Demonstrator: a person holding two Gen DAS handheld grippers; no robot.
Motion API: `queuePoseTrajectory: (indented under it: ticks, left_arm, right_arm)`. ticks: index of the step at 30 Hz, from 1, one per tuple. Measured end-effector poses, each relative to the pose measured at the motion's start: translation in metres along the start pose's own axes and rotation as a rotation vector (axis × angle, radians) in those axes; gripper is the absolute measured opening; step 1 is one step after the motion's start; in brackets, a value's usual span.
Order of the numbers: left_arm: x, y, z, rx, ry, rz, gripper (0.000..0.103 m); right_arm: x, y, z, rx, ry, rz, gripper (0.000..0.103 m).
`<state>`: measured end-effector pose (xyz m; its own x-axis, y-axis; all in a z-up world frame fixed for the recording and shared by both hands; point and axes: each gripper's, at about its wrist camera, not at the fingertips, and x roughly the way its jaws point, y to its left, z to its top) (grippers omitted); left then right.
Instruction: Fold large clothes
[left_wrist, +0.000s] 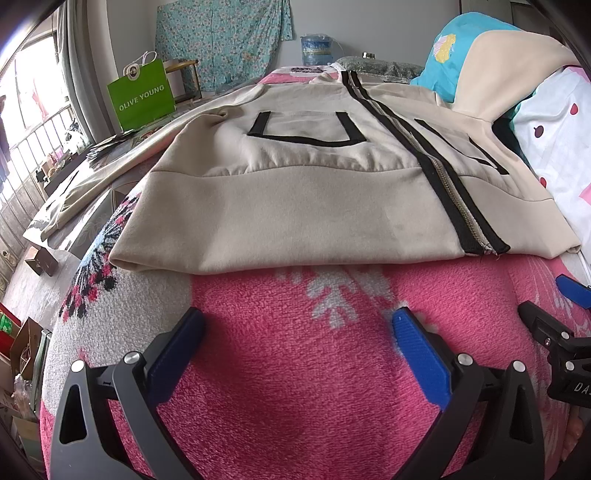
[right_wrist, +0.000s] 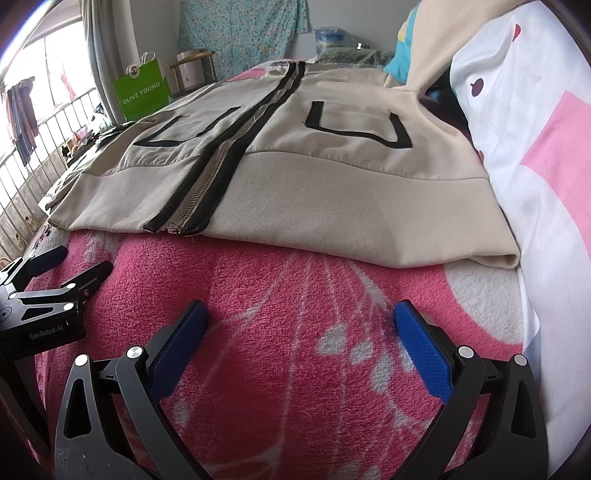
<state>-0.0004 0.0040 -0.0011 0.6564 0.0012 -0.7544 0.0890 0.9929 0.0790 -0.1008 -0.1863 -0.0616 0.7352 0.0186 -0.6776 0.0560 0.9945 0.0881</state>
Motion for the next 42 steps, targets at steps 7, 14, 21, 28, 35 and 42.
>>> queuePoseTrajectory:
  ticks: [7, 14, 21, 28, 35, 42]
  left_arm:
    - [-0.0002, -0.0002, 0.0006, 0.000, 0.003, 0.000, 0.099]
    - [-0.0002, -0.0003, 0.0005, -0.001, 0.002, 0.000, 0.099]
    - [-0.0001, -0.0005, 0.0005, -0.001, 0.004, 0.000, 0.099]
    - [0.0001, -0.0004, 0.0006, -0.001, 0.005, 0.000, 0.099]
    - [0.0003, -0.0001, 0.0010, -0.002, 0.003, -0.001, 0.099]
    - [0.0003, -0.0002, 0.0010, -0.002, 0.004, -0.001, 0.099]
  right_arm:
    - [-0.0058, -0.0010, -0.0013, 0.001, 0.000, 0.001, 0.097]
    - [-0.0037, -0.0033, -0.0001, 0.015, 0.002, 0.022, 0.097]
    - [-0.0042, -0.0038, -0.0016, 0.014, 0.007, 0.020, 0.097]
    - [-0.0026, -0.0039, -0.0007, 0.016, 0.007, 0.023, 0.097]
    - [-0.0022, -0.0035, -0.0007, 0.016, 0.009, 0.023, 0.097]
    - [-0.0035, -0.0037, -0.0007, 0.017, 0.008, 0.023, 0.097]
